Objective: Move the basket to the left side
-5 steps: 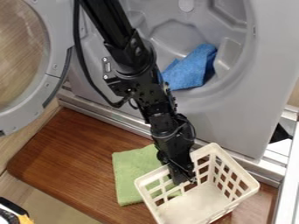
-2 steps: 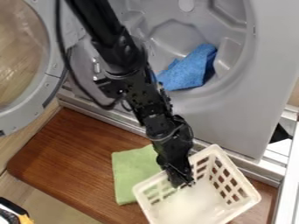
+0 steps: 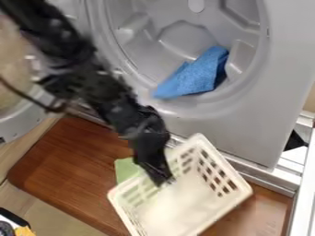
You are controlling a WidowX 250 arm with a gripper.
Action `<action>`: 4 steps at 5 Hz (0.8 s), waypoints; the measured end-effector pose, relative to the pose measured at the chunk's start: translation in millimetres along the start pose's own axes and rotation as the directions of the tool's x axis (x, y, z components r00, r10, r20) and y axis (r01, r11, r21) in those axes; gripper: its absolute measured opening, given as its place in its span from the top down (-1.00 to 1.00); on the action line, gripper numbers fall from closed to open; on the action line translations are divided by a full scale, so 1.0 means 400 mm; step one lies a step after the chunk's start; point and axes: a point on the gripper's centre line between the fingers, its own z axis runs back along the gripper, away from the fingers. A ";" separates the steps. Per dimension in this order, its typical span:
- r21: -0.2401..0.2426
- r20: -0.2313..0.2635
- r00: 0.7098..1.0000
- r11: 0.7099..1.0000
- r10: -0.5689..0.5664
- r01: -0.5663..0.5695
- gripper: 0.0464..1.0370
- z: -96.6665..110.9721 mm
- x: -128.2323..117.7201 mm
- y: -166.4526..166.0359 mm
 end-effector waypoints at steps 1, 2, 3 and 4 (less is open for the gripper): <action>-0.006 0.039 0.999 0.999 0.039 -0.039 0.90 0.040 -0.010 0.030; 0.006 0.054 0.991 0.993 0.121 -0.122 0.90 0.070 -0.047 0.086; 0.028 0.080 0.977 0.979 0.199 -0.202 0.90 0.088 -0.070 0.163; 0.043 0.078 0.962 0.963 0.263 -0.267 0.90 0.084 -0.089 0.223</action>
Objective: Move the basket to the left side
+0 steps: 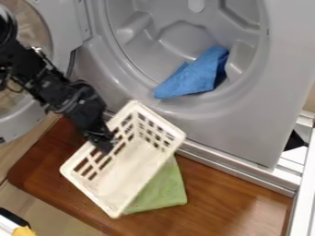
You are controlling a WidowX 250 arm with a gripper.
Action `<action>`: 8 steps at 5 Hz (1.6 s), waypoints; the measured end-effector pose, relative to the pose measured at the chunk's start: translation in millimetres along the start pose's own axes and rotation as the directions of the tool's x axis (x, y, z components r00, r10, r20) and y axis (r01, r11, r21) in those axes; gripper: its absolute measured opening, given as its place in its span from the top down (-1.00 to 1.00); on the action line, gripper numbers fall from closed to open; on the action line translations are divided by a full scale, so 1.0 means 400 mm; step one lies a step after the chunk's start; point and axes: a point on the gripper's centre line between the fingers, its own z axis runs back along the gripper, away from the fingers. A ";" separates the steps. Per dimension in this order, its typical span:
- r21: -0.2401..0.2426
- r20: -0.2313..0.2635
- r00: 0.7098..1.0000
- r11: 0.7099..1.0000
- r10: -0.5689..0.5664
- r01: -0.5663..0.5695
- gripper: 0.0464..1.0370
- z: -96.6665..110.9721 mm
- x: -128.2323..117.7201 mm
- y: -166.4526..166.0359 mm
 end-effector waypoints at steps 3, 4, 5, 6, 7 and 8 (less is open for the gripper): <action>0.026 -0.060 0.996 0.997 0.068 -0.066 0.90 -0.040 -0.032 0.074; 0.026 -0.072 0.993 0.996 0.089 -0.087 0.83 -0.048 -0.057 0.090; 0.014 -0.066 0.991 0.993 0.115 -0.114 0.42 -0.048 -0.060 0.086; 0.064 -0.089 0.987 0.990 0.131 -0.125 -0.19 -0.035 -0.062 0.070; 0.081 -0.115 0.988 0.992 0.103 -0.094 -0.79 -0.031 -0.054 0.058; 0.091 -0.148 0.985 0.993 0.091 -0.078 -0.95 -0.030 -0.053 0.045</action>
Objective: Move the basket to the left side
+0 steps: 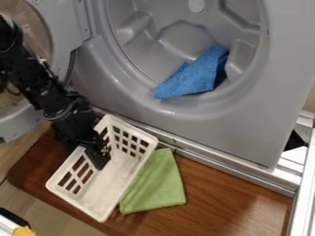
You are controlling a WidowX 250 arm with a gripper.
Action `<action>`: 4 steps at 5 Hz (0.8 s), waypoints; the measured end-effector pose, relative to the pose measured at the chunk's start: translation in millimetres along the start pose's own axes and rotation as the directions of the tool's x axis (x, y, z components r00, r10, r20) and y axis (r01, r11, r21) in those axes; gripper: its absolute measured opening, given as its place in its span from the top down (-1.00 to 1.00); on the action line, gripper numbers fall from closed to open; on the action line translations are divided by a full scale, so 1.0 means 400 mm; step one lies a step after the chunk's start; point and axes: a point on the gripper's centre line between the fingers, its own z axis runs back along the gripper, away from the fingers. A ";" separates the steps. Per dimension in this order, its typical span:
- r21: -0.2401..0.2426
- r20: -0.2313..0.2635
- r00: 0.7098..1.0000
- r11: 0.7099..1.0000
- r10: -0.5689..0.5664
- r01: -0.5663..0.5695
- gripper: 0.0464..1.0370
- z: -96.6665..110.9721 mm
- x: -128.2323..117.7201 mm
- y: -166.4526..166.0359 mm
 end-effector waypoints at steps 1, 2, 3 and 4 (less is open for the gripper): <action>0.041 -0.017 1.000 0.999 -0.021 0.022 -0.94 0.023 0.012 -0.015; 0.068 0.013 0.999 0.997 -0.035 0.034 -0.93 0.067 0.034 -0.034; 0.099 0.044 0.998 0.994 -0.043 0.038 -0.93 0.118 0.042 -0.048; 0.120 0.069 0.996 0.991 -0.061 0.053 -0.93 0.155 0.050 -0.063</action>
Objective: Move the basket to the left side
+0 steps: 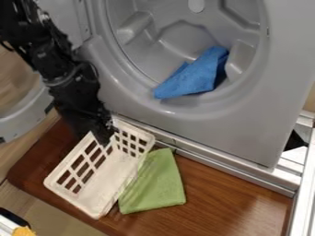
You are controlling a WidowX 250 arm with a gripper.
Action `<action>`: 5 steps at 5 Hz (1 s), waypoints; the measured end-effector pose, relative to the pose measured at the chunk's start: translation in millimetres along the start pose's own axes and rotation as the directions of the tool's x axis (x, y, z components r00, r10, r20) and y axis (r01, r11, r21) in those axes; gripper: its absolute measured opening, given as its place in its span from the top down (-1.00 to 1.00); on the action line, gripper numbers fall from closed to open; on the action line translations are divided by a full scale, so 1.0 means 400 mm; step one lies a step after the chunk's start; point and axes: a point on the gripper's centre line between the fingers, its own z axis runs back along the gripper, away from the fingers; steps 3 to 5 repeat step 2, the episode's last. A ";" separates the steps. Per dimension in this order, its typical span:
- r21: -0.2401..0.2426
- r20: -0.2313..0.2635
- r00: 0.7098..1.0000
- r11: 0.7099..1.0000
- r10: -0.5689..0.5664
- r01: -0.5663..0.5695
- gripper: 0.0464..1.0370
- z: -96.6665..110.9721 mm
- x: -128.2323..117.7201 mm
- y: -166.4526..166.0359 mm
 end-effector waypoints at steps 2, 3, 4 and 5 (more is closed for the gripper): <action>-0.031 0.047 0.996 0.997 -0.071 0.072 -0.93 0.024 0.014 -0.031; -0.031 0.047 0.996 0.997 -0.071 0.072 -0.93 0.024 0.014 -0.031; -0.031 0.047 0.996 0.997 -0.071 0.072 -0.93 0.024 0.014 -0.031; -0.031 0.047 0.996 0.997 -0.071 0.072 -0.93 0.024 0.014 -0.031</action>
